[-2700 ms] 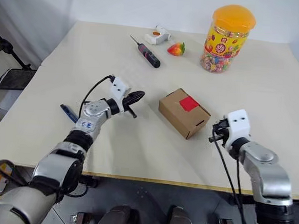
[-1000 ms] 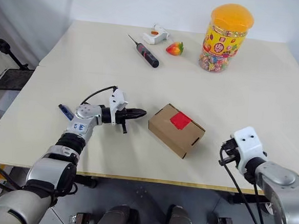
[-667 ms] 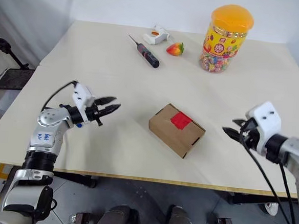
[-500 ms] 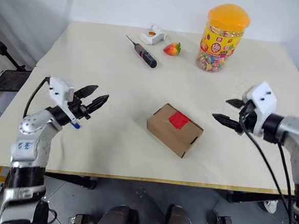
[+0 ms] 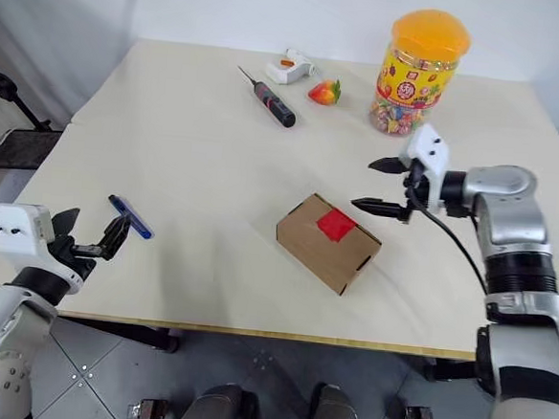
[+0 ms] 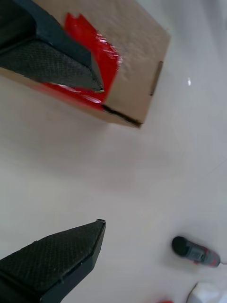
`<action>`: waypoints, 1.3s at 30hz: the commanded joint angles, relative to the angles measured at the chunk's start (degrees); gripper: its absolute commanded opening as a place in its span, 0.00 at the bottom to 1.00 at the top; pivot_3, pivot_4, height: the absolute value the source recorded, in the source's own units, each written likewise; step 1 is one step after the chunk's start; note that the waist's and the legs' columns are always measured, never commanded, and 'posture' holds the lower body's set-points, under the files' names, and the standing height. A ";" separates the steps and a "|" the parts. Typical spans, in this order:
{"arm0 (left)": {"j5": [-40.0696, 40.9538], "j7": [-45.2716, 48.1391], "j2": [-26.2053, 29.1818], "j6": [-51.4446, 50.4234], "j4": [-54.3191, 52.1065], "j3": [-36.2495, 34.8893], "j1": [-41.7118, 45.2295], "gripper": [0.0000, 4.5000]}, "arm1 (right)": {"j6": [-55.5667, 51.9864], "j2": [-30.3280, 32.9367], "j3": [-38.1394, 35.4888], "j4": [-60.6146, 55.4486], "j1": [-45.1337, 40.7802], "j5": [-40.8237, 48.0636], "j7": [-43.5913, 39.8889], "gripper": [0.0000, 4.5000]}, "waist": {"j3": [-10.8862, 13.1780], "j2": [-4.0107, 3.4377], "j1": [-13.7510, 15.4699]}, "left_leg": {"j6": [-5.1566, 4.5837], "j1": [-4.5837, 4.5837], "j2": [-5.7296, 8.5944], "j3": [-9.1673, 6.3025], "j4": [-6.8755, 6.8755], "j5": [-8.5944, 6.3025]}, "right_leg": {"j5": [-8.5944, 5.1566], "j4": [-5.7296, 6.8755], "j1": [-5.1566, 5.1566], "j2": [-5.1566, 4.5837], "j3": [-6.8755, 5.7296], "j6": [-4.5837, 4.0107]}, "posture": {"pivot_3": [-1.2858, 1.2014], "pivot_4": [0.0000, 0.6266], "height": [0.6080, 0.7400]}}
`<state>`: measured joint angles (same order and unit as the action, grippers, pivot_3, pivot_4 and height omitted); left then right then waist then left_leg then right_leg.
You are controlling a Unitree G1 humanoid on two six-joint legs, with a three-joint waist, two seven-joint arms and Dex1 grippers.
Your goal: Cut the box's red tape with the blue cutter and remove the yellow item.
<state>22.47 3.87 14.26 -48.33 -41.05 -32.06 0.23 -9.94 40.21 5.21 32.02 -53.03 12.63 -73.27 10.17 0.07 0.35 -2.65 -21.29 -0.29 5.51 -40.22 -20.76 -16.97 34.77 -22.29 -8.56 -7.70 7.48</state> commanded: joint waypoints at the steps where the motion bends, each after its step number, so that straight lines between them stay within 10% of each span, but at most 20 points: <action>1: -2.66 -9.06 -2.88 -6.93 2.87 2.66 6.01 0.99 | 1.49 -0.59 -0.23 -0.57 -1.60 -0.06 -1.90 1.00 | 0.00 0.00 0.47 | 0.00 0.00 0.00 0.00 -0.01 0.00 | 0.00 0.03 -0.01 0.01 -0.01 0.00 | 0.52 0.24 1.00; 15: -6.57 -20.45 -10.10 -26.57 18.25 1.23 24.96 0.99 | 0.54 0.69 -1.47 -3.46 -0.22 -0.48 -2.22 1.00 | 0.00 0.00 0.85 | 0.03 -0.04 0.08 0.01 0.08 0.01 | 0.00 0.08 -0.11 0.01 -0.01 0.01 | 0.52 0.24 1.00; 21: -10.34 -22.65 -11.54 -35.06 18.94 -0.27 27.48 0.66 | 0.29 1.22 -1.58 -3.77 0.27 -0.70 -1.58 1.00 | -0.04 -0.06 0.83 | 0.03 0.02 0.10 0.04 0.09 0.01 | 0.00 0.09 -0.09 0.00 0.03 0.01 | 0.52 0.24 1.00; 26: -14.17 -23.65 -11.97 -39.92 18.69 -0.38 28.93 0.66 | 0.41 1.19 -1.46 -3.28 0.05 -0.91 -1.28 1.00 | -0.05 -0.08 0.83 | 0.03 0.06 0.11 0.06 0.11 0.01 | 0.00 0.09 -0.07 -0.01 0.07 0.01 | 0.52 0.24 1.00; 39: -21.00 -22.22 -11.29 -41.98 20.52 1.21 28.85 0.22 | 1.35 0.15 -1.24 -1.36 -1.30 -1.78 0.22 1.00 | -0.23 -0.39 0.06 | 0.09 0.15 0.09 0.11 0.18 0.01 | 0.00 0.12 -0.08 0.00 0.13 0.00 | 0.52 0.24 1.00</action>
<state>3.10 -18.54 3.99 -86.28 -24.12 -30.40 31.61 -9.71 40.05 5.87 30.93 -52.72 10.62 -73.35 9.94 -0.32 0.41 -2.56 -21.14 -0.19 5.62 -40.04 -20.75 -16.97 34.89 -22.37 -8.56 -7.58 7.49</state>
